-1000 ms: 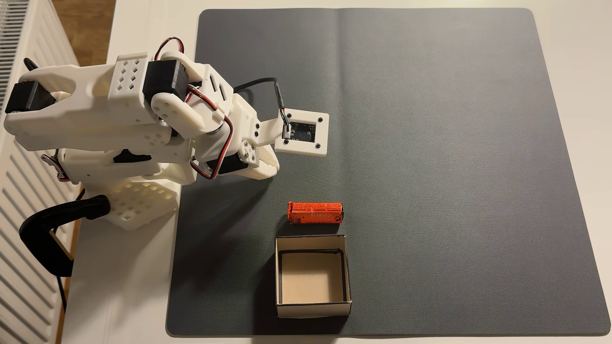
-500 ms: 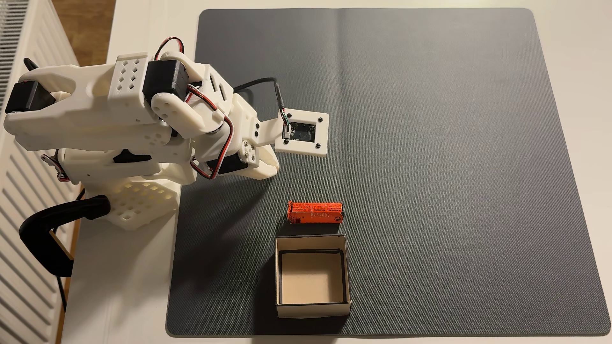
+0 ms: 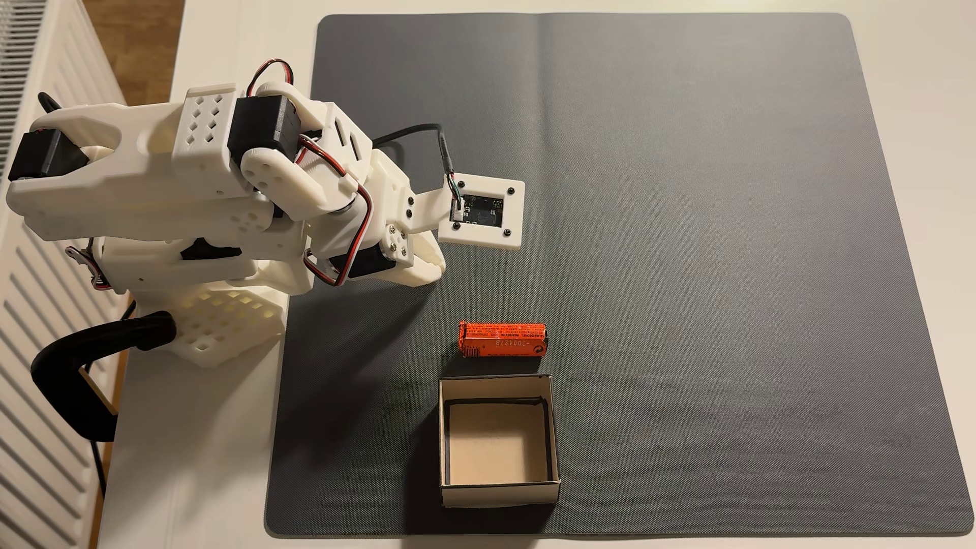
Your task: Pick the red object and place it in the box
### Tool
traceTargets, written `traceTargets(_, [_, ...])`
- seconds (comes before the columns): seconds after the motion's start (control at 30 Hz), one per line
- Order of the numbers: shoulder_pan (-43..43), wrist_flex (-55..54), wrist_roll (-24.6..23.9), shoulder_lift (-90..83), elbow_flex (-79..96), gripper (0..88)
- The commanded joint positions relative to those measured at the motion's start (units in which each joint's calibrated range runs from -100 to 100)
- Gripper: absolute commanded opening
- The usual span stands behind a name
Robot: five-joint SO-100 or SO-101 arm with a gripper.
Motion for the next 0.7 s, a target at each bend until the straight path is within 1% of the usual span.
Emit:
traceTargets(0.0, [-0.1, 0.7, -0.3, 0.4, 0.6, 0.7])
traceTargets(0.3, [-0.4, -9.9, -0.1, 0.3, -1.9, 0.7])
traceTargets(0.53, [-0.4, -10.2, 0.2, 0.3, -5.9, 0.8])
traceTargets(0.67, [0.4, -7.2, 0.2, 0.4, -11.7, 0.8])
